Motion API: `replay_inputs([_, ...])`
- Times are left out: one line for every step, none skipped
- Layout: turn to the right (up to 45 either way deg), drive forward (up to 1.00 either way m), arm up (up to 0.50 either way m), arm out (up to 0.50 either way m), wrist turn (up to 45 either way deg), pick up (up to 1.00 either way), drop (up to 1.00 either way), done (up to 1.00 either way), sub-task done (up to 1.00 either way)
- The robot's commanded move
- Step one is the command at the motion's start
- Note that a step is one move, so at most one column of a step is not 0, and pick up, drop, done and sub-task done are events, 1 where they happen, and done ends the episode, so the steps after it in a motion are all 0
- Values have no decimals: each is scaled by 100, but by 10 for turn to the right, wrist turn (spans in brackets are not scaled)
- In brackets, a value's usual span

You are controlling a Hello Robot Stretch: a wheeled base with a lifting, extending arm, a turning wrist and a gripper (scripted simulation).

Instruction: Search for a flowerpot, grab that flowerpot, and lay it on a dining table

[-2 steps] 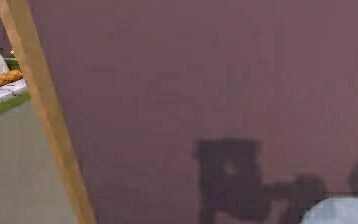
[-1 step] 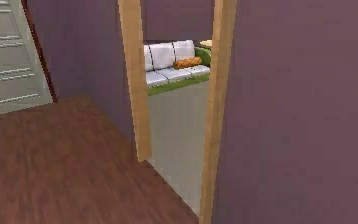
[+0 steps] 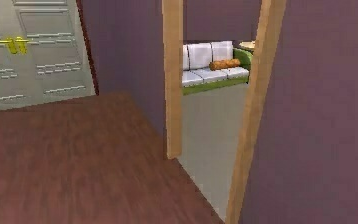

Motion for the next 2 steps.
replay_inputs([450,0,0,0,0,0,0,0,0])
replay_inputs([450,0,0,0,0,0,0,0,0])
